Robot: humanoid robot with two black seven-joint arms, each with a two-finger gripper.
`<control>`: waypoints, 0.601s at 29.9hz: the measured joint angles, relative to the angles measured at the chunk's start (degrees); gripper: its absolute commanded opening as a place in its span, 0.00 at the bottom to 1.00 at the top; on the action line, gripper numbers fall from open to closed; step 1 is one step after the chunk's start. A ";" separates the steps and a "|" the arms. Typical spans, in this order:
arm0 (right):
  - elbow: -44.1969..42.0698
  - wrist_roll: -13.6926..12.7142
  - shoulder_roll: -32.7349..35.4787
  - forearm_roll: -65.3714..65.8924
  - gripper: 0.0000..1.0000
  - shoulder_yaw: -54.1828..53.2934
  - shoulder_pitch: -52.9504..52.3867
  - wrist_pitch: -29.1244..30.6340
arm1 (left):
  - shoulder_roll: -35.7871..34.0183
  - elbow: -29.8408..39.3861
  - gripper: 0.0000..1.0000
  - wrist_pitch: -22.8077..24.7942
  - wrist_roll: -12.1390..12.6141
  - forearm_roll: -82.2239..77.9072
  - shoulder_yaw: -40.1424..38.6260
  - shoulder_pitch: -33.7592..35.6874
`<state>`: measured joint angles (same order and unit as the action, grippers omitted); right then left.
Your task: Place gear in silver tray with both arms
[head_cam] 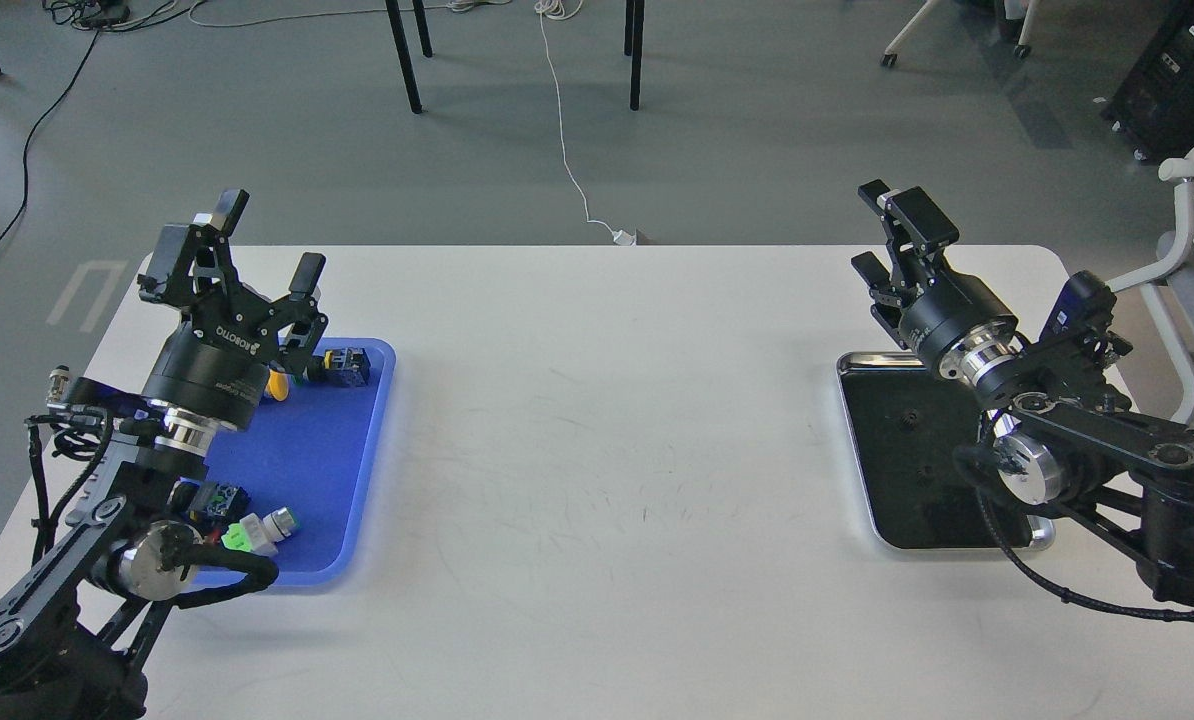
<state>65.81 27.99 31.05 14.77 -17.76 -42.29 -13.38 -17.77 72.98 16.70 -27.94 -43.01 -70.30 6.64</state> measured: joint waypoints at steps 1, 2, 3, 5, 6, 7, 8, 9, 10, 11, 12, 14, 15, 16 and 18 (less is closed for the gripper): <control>0.21 0.00 -0.63 -1.38 0.99 -1.23 0.78 -0.01 | 0.22 0.00 0.98 -0.02 0.00 -0.04 0.09 -0.52; 0.42 0.00 -1.33 -2.72 0.99 -2.29 1.56 0.02 | 0.69 0.00 0.98 -0.06 0.09 -0.08 0.15 -0.98; 0.61 0.00 -1.89 -3.79 0.99 -3.09 2.31 0.07 | 1.27 0.00 0.98 -0.06 0.32 -0.14 0.19 -1.24; 1.20 0.00 -2.40 -5.15 0.99 -4.06 3.40 0.39 | 2.23 -0.28 0.98 0.01 1.02 -0.25 0.36 -1.48; 1.75 0.00 -2.42 -5.67 0.99 -4.45 3.94 0.65 | 2.56 -0.55 0.98 0.19 1.93 -0.36 0.45 -1.55; 2.28 0.00 -2.38 -6.03 0.99 -4.74 4.39 0.94 | 2.74 -0.72 0.98 0.35 3.16 -0.53 0.52 -1.60; 2.83 0.00 -2.28 -6.47 0.99 -5.08 4.89 1.48 | 2.89 -0.85 0.98 0.54 5.11 -0.74 0.56 -1.67; 3.21 0.00 -2.17 -6.95 0.99 -5.48 5.37 2.28 | 3.03 -0.93 0.98 0.64 7.09 -0.87 0.54 -1.72; 3.40 0.00 -2.10 -7.48 0.99 -5.87 5.77 3.32 | 3.17 -1.00 0.98 0.67 8.67 -0.99 0.36 -1.72; 3.53 0.00 -2.03 -8.13 0.99 -6.29 6.18 4.78 | 3.39 -1.22 0.98 0.68 10.04 -1.13 0.07 -1.64; 3.59 0.00 -1.92 -8.79 0.99 -6.60 6.57 6.44 | 3.65 -1.64 0.98 0.64 10.84 -1.40 -0.14 -1.44; 3.64 0.00 -1.30 -9.72 0.99 -6.88 7.20 9.70 | 4.13 -2.76 0.98 0.30 11.38 -2.40 -0.34 -0.96; 3.64 0.01 -0.79 -10.00 0.99 -6.89 7.41 11.22 | 4.27 -3.31 0.98 0.16 11.38 -2.97 -0.39 -0.71; 3.64 0.01 -0.29 -10.13 0.99 -6.90 7.65 12.43 | 4.34 -3.74 0.98 0.09 11.20 -3.41 -0.42 -0.46; 3.65 0.03 0.32 -10.19 0.99 -6.87 8.23 13.67 | 4.39 -4.32 0.98 0.02 10.54 -3.84 -0.45 -0.22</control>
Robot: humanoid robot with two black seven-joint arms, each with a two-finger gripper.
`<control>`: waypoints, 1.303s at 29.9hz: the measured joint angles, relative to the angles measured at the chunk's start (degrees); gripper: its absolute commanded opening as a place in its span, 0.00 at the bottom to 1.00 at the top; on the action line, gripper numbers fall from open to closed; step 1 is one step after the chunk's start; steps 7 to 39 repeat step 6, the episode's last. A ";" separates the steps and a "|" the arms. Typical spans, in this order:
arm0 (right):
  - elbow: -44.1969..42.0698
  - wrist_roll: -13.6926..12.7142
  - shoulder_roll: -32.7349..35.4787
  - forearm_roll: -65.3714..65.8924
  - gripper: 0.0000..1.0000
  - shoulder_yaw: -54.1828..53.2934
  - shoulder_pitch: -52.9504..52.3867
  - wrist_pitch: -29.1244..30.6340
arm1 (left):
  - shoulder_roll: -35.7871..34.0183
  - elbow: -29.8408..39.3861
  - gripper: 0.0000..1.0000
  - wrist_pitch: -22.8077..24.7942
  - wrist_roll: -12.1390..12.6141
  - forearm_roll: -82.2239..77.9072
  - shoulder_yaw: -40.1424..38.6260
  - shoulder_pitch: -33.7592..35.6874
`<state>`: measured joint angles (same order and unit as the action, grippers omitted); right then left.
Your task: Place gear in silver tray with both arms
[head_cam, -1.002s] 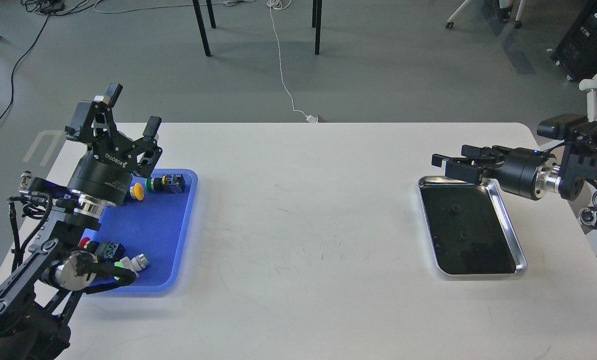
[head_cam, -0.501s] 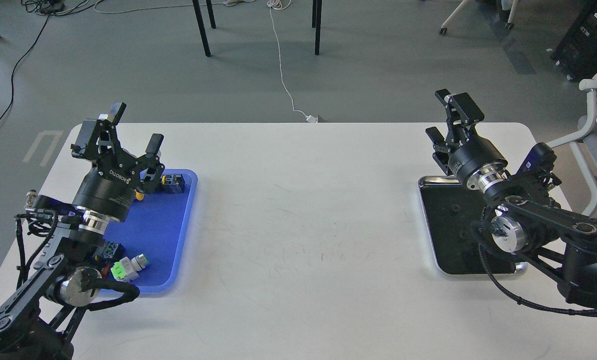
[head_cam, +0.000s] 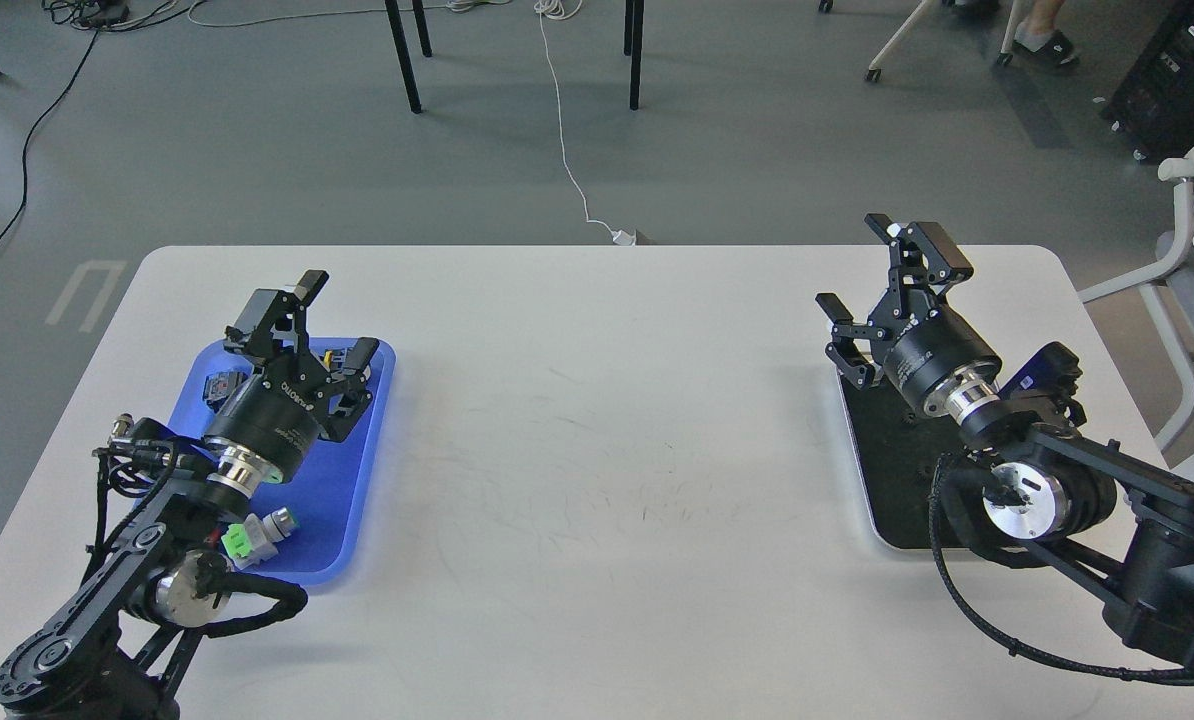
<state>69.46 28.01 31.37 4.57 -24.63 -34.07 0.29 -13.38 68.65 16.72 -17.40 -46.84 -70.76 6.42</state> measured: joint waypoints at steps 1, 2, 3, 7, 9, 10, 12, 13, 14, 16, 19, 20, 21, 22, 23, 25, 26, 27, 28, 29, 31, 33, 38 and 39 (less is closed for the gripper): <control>-0.05 0.00 0.07 0.00 0.99 0.00 0.25 0.21 | 0.07 -0.18 0.98 -0.03 -0.53 -0.10 -0.01 0.04; -0.14 0.00 0.03 0.00 0.99 0.00 0.42 0.27 | 0.16 -0.26 0.98 -0.06 -1.15 -0.13 -0.04 0.05; -0.17 0.00 -0.06 0.01 0.99 0.00 0.54 0.27 | 0.36 -0.32 0.98 -0.09 -2.01 -0.15 -0.14 0.06; 0.02 0.00 -0.20 0.06 0.99 -0.03 0.65 0.27 | 0.96 -0.40 0.98 -0.09 -3.85 -0.24 -0.64 0.06; 0.02 0.00 -0.20 0.06 0.99 -0.03 0.65 0.27 | 0.96 -0.40 0.98 -0.09 -3.85 -0.24 -0.64 0.06; 0.02 0.00 -0.20 0.06 0.99 -0.03 0.65 0.27 | 0.96 -0.40 0.98 -0.09 -3.85 -0.24 -0.64 0.06; 0.02 0.00 -0.20 0.06 0.99 -0.03 0.65 0.27 | 0.96 -0.40 0.98 -0.09 -3.85 -0.24 -0.64 0.06; 0.02 0.00 -0.20 0.06 0.99 -0.03 0.65 0.27 | 0.96 -0.40 0.98 -0.09 -3.85 -0.24 -0.64 0.06; 0.02 0.00 -0.20 0.06 0.99 -0.03 0.65 0.27 | 0.96 -0.40 0.98 -0.09 -3.85 -0.24 -0.64 0.06; 0.02 0.00 -0.20 0.06 0.99 -0.03 0.65 0.27 | 0.96 -0.40 0.98 -0.09 -3.85 -0.24 -0.64 0.06; 0.02 0.00 -0.20 0.06 0.99 -0.03 0.65 0.27 | 0.96 -0.40 0.98 -0.09 -3.85 -0.24 -0.64 0.06; 0.02 0.00 -0.20 0.06 0.99 -0.03 0.65 0.27 | 0.96 -0.40 0.98 -0.09 -3.85 -0.24 -0.64 0.06; 0.02 0.00 -0.20 0.06 0.99 -0.03 0.65 0.27 | 0.96 -0.40 0.98 -0.09 -3.85 -0.24 -0.64 0.06; 0.02 0.00 -0.20 0.06 0.99 -0.03 0.65 0.27 | 0.96 -0.40 0.98 -0.09 -3.85 -0.24 -0.64 0.06; 0.02 0.00 -0.20 0.06 0.99 -0.03 0.65 0.27 | 0.96 -0.40 0.98 -0.09 -3.85 -0.24 -0.64 0.06; 0.02 0.00 -0.20 0.06 0.99 -0.03 0.65 0.27 | 0.96 -0.40 0.98 -0.09 -3.85 -0.24 -0.64 0.06; 0.02 0.00 -0.20 0.06 0.99 -0.03 0.65 0.27 | 0.96 -0.40 0.98 -0.09 -3.85 -0.24 -0.64 0.06; 0.02 0.00 -0.20 0.06 0.99 -0.03 0.65 0.27 | 0.96 -0.40 0.98 -0.09 -3.85 -0.24 -0.64 0.06; 0.02 0.00 -0.20 0.06 0.99 -0.03 0.65 0.27 | 0.96 -0.40 0.98 -0.09 -3.85 -0.24 -0.64 0.06; 0.02 0.00 -0.20 0.06 0.99 -0.03 0.65 0.27 | 0.96 -0.40 0.98 -0.09 -3.85 -0.24 -0.64 0.06; 0.02 0.00 -0.20 0.06 0.99 -0.03 0.65 0.27 | 0.96 -0.40 0.98 -0.09 -3.85 -0.24 -0.64 0.06; 0.02 0.00 -0.20 0.06 0.99 -0.03 0.65 0.27 | 0.96 -0.40 0.98 -0.09 -3.85 -0.24 -0.64 0.06; 0.02 0.00 -0.20 0.06 0.99 -0.03 0.65 0.27 | 0.96 -0.40 0.98 -0.09 -3.85 -0.24 -0.64 0.06; 0.02 0.00 -0.20 0.06 0.99 -0.03 0.65 0.27 | 0.96 -0.40 0.98 -0.09 -3.85 -0.24 -0.64 0.06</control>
